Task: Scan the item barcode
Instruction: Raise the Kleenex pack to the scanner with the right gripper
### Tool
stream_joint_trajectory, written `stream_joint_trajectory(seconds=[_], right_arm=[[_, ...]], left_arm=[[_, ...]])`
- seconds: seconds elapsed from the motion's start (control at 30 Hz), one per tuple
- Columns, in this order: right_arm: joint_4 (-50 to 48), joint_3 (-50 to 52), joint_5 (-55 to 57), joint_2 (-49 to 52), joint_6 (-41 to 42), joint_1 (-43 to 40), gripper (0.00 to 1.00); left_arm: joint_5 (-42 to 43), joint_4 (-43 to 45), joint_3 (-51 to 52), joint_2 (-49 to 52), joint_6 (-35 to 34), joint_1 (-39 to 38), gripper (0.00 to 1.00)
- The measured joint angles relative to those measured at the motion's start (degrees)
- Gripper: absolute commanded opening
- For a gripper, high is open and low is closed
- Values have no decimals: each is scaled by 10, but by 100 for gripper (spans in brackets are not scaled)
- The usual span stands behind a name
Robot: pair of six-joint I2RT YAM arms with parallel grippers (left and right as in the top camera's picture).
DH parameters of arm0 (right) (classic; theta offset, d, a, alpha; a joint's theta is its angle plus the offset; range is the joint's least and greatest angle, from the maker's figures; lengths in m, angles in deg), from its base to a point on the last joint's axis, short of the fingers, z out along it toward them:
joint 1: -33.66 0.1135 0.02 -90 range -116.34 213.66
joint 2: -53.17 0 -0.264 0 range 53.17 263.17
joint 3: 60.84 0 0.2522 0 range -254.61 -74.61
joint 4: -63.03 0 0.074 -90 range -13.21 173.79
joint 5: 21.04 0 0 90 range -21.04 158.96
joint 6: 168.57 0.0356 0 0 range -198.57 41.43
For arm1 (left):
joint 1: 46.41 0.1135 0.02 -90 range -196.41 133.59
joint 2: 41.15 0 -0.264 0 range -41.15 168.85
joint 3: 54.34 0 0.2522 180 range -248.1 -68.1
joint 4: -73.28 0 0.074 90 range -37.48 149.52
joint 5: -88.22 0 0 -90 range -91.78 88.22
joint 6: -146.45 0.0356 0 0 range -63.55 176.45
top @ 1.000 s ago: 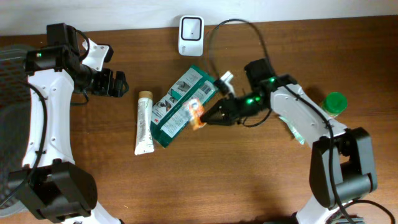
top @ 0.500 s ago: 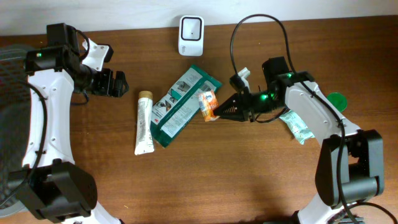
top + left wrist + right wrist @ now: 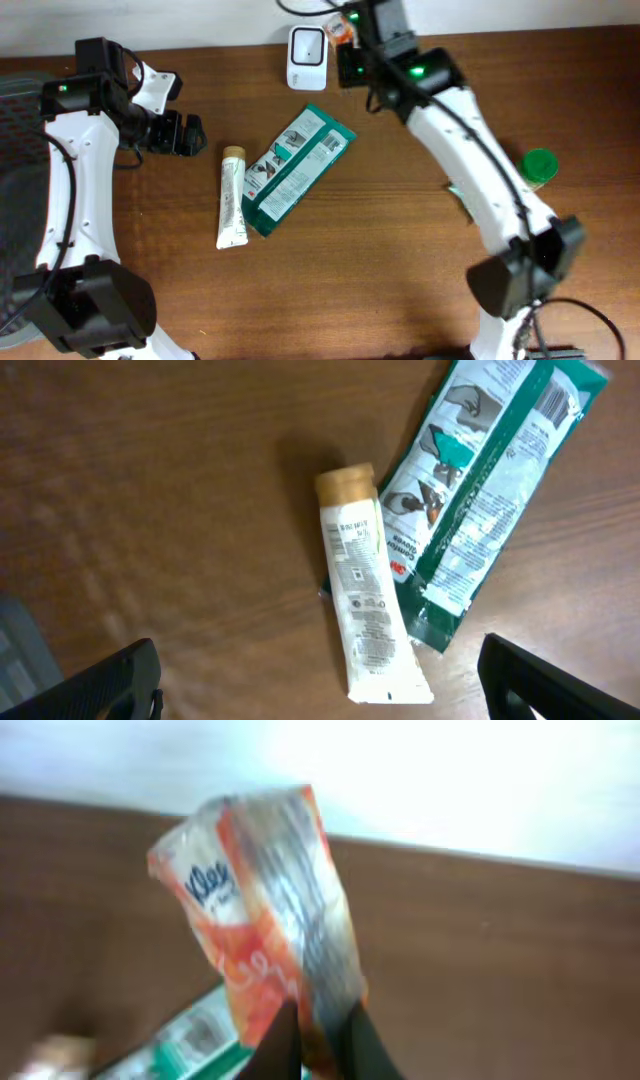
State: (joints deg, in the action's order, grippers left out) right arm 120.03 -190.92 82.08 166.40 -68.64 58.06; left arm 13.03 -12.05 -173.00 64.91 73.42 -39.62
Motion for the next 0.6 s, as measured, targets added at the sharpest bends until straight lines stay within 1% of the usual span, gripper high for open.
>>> stream_joint_trajectory(seconds=[0.03,0.13,0.17,0.2,0.23,0.27,0.3,0.37,0.4,0.6], right_arm=[[-71,0,36,38,-26,7,4],[-238,2,83,124,-101,12,4],[-308,2,97,165,-162,12,4],[-357,2,100,186,-197,12,4],[-421,2,104,221,-283,14,4],[-447,2,107,248,-338,16,4],[-479,3,108,266,-376,17,4],[-504,3,110,294,-439,20,4],[-505,3,110,298,-454,20,4],[-493,3,110,299,-488,20,4]], left_arm=[[0,-2,0,0,0,0,99],[0,-1,0,0,0,0,99],[0,0,0,0,0,0,99],[0,-1,0,0,0,0,99],[0,0,0,0,0,0,99],[0,-1,0,0,0,0,99],[0,-1,0,0,0,0,99],[0,-1,0,0,0,0,99],[0,0,0,0,0,0,99],[0,0,0,0,0,0,99]])
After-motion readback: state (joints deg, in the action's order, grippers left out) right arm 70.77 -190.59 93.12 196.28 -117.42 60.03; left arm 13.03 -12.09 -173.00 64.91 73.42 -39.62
